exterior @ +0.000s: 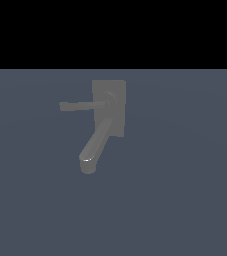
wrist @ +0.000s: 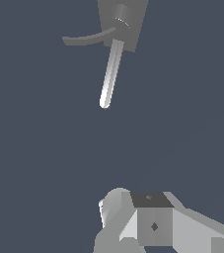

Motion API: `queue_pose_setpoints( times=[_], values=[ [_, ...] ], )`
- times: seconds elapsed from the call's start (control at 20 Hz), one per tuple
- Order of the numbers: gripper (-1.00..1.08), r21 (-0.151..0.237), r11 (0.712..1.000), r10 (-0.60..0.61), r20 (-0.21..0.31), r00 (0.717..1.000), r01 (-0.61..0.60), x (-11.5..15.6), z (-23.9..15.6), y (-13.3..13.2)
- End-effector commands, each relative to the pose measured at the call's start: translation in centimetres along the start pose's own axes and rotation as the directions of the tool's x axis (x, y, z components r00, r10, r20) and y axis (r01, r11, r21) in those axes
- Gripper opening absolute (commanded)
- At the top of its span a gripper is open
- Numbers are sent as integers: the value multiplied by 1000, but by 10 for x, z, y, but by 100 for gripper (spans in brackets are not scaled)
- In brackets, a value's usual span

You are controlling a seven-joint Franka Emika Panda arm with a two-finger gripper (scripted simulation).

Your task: Turn on the faucet by rotating a designated handle.

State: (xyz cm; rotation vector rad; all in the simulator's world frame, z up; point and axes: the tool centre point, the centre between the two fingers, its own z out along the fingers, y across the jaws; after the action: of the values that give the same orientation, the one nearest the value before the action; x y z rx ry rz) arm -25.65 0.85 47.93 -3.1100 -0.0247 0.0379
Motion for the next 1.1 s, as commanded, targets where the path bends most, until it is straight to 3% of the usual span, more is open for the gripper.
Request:
queue_pose_setpoints(
  times=[0.0, 0.3, 0.7, 1.05],
  values=[
    [-100, 0, 1000, 0, 0, 1000, 0, 0, 0, 0],
    [-100, -20, 1000, 14, -13, 1000, -14, 3, 0, 1],
    [-100, -76, 996, 54, -28, 998, -56, 7, 2, 5],
    [-100, -152, 988, 33, 9, 999, -31, 13, 11, 17]
  ],
)
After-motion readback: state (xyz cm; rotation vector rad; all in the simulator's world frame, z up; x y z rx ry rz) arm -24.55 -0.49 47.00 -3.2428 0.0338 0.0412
